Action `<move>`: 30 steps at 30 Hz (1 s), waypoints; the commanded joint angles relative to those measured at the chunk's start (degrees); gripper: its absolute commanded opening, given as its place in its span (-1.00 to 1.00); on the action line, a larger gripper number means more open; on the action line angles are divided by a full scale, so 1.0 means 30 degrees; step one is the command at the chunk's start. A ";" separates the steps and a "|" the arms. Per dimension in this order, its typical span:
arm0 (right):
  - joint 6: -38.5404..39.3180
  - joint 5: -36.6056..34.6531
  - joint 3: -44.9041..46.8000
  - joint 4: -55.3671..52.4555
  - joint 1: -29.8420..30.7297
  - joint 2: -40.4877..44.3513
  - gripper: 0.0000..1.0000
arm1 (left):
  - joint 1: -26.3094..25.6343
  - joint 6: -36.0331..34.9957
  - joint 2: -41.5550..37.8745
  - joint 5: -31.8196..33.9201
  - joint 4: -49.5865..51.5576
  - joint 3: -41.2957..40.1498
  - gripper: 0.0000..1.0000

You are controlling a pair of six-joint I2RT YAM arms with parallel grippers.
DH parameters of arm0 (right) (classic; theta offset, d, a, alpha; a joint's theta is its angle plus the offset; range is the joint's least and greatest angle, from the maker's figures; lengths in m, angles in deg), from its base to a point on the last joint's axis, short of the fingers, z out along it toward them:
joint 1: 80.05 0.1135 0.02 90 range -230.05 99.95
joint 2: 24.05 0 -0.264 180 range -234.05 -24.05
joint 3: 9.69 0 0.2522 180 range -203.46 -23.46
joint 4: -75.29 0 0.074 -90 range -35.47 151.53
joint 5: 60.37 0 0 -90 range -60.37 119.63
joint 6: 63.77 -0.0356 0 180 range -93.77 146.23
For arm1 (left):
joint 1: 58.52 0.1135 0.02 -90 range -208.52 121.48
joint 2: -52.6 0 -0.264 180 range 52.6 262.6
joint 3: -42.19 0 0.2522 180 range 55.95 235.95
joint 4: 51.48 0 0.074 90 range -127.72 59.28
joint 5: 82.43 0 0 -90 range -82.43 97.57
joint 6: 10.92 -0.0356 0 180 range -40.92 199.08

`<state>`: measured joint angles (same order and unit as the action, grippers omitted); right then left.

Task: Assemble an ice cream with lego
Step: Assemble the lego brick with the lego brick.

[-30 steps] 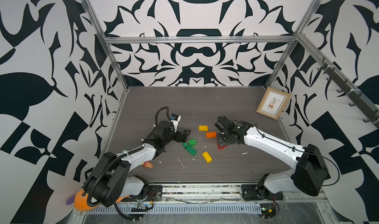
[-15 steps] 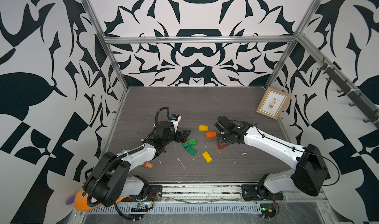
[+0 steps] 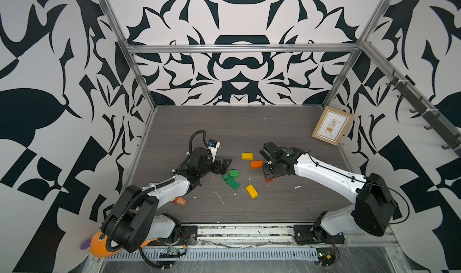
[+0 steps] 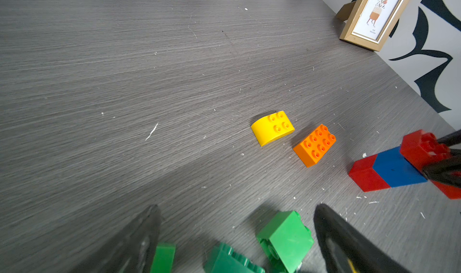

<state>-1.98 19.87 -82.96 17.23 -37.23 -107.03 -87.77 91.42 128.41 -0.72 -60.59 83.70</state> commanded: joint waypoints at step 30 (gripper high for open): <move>-0.0030 0.0226 0.0734 -0.1045 -0.0146 -0.1133 -0.74 | 0.0026 -0.0115 -0.0335 0.0065 0.0211 0.0273 0.99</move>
<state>-1.74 19.67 -82.22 18.33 -37.66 -107.03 -87.77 91.42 128.41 -0.68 -60.59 83.70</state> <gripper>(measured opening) 0.345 0.992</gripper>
